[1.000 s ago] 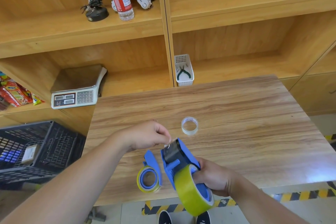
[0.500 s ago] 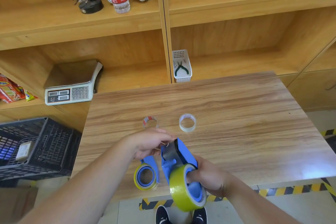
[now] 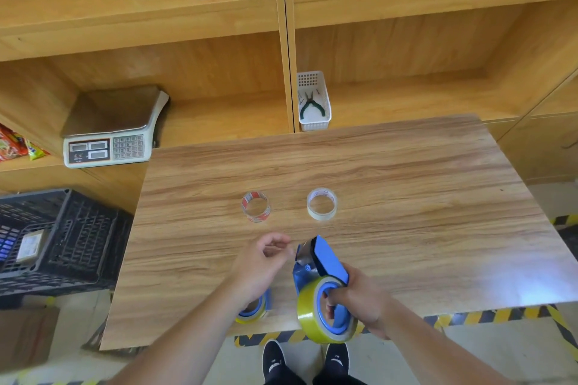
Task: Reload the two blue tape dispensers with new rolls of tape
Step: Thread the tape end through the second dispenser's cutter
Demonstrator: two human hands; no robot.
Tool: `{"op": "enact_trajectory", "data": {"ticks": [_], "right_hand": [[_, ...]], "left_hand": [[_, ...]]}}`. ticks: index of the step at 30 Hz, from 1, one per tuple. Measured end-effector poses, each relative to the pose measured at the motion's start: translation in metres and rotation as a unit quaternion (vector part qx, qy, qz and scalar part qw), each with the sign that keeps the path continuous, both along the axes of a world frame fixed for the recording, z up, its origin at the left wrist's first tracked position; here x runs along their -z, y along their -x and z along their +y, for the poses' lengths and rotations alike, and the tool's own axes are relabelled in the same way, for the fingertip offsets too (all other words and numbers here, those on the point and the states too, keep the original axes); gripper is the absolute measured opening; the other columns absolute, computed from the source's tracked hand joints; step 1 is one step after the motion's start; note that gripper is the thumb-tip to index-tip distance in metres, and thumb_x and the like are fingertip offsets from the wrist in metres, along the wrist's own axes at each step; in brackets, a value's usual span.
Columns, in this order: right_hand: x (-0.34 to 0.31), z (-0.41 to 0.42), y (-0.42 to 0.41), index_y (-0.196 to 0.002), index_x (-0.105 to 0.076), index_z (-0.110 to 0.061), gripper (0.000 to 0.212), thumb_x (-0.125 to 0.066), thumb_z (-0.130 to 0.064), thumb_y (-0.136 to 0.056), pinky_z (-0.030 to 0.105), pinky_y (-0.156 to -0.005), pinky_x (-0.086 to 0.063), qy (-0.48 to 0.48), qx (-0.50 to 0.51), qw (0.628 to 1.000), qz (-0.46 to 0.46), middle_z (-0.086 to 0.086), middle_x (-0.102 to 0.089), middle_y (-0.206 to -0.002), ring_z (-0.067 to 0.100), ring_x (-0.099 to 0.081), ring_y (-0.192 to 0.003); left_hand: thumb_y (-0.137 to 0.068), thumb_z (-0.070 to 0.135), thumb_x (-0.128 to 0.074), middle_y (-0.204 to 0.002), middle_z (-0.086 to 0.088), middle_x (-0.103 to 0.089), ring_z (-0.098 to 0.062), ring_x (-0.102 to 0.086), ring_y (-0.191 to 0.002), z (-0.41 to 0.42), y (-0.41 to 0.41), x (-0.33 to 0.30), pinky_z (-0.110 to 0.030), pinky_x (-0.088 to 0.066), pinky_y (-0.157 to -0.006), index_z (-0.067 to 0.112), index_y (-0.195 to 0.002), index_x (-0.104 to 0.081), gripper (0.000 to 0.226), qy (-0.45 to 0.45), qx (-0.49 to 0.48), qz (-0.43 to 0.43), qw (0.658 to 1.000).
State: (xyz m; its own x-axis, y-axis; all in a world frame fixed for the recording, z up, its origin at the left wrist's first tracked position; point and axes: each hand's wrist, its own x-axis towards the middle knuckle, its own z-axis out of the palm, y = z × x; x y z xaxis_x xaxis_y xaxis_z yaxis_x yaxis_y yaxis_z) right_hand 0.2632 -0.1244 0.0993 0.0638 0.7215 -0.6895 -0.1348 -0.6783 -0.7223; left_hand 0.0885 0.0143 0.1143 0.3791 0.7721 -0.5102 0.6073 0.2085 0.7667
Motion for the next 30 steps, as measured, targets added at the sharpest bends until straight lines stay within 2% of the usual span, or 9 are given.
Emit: {"op": "enact_trajectory", "data": {"ticks": [3,7,12,14,16,19,21,25,30], "right_hand": [[0.006,-0.005,0.000,-0.102,-0.065,-0.009,0.029,-0.059,0.006,-0.078,0.025,-0.061,-0.052,0.020,-0.002,1.000,-0.016,0.016,-0.069,-0.068,0.025,-0.064,-0.064],[0.026,-0.006,-0.001,-0.107,-0.065,-0.013,0.032,-0.061,0.003,-0.079,0.026,-0.060,-0.052,0.045,0.001,0.996,-0.075,0.010,-0.070,-0.066,0.020,-0.064,-0.061],[0.058,-0.002,0.000,-0.106,-0.062,-0.024,0.036,-0.061,-0.004,-0.076,0.032,-0.061,-0.052,0.098,0.009,0.984,-0.148,0.000,-0.070,-0.068,0.017,-0.065,-0.060],[0.068,0.002,0.003,-0.112,-0.060,-0.022,0.039,-0.061,-0.004,-0.078,0.030,-0.060,-0.051,0.114,0.019,0.980,-0.160,-0.001,-0.069,-0.073,0.017,-0.064,-0.062],[0.077,0.006,0.005,-0.120,-0.059,-0.020,0.043,-0.061,-0.004,-0.080,0.028,-0.061,-0.050,0.123,0.024,0.979,-0.163,0.000,-0.069,-0.078,0.017,-0.065,-0.064],[0.086,0.011,0.010,-0.123,-0.055,-0.021,0.042,-0.062,-0.007,-0.084,0.027,-0.062,-0.049,0.128,0.020,0.978,-0.165,0.001,-0.070,-0.089,0.018,-0.066,-0.071],[0.092,0.015,0.013,-0.121,-0.049,-0.025,0.041,-0.063,-0.011,-0.085,0.027,-0.059,-0.046,0.133,0.019,0.976,-0.169,0.002,-0.069,-0.091,0.017,-0.065,-0.072],[0.107,0.017,0.018,-0.119,-0.045,-0.023,0.045,-0.067,-0.022,-0.080,0.031,-0.061,-0.046,0.157,0.003,0.967,-0.203,0.000,-0.065,-0.093,0.019,-0.065,-0.077],[0.120,0.021,0.022,-0.117,-0.052,-0.024,0.040,-0.067,-0.022,-0.080,0.033,-0.076,-0.049,0.150,-0.030,0.952,-0.266,-0.001,-0.059,-0.111,0.020,-0.061,-0.092]], "left_hand": [[-0.090,0.033,-0.073,-0.097,0.016,-0.075,-0.002,-0.068,-0.090,-0.003,0.001,0.008,-0.022,-0.051,-0.083,0.048,-0.096,-0.074,0.016,0.002,0.024,0.000,1.000],[-0.093,0.022,-0.067,-0.107,0.012,-0.073,-0.003,-0.067,-0.097,-0.009,0.006,0.032,-0.032,-0.055,-0.094,0.038,-0.103,-0.070,0.020,0.044,0.022,0.034,0.998],[-0.097,0.035,-0.064,-0.100,0.008,-0.072,-0.009,-0.065,-0.077,-0.040,0.012,0.058,-0.027,-0.056,-0.072,0.035,-0.100,-0.068,0.005,0.130,0.025,0.068,0.989],[-0.098,0.043,-0.061,-0.102,-0.001,-0.074,-0.013,-0.071,-0.083,-0.051,0.010,0.064,-0.026,-0.061,-0.074,0.030,-0.098,-0.069,0.015,0.181,0.004,0.055,0.982],[-0.094,0.052,-0.063,-0.111,-0.007,-0.073,-0.015,-0.074,-0.093,-0.058,0.007,0.072,-0.035,-0.063,-0.089,0.027,-0.102,-0.065,0.026,0.221,-0.016,0.041,0.974],[-0.083,0.062,-0.071,-0.111,0.007,-0.066,-0.011,-0.076,-0.089,-0.063,0.008,0.091,-0.037,-0.063,-0.090,0.032,-0.132,-0.054,0.060,0.230,-0.024,0.059,0.971],[-0.086,0.053,-0.073,-0.107,0.016,-0.060,-0.013,-0.077,-0.088,-0.063,0.008,0.104,-0.038,-0.062,-0.091,0.023,-0.146,-0.048,0.072,0.224,-0.023,0.073,0.971],[-0.091,0.043,-0.073,-0.110,0.012,-0.064,-0.015,-0.076,-0.090,-0.063,0.010,0.125,-0.040,-0.062,-0.092,0.018,-0.143,-0.050,0.062,0.239,-0.046,0.063,0.968],[-0.091,0.043,-0.072,-0.124,0.002,-0.065,-0.017,-0.073,-0.099,-0.064,0.011,0.140,-0.026,-0.062,-0.080,0.022,-0.142,-0.052,0.058,0.237,-0.057,0.073,0.967]]}}
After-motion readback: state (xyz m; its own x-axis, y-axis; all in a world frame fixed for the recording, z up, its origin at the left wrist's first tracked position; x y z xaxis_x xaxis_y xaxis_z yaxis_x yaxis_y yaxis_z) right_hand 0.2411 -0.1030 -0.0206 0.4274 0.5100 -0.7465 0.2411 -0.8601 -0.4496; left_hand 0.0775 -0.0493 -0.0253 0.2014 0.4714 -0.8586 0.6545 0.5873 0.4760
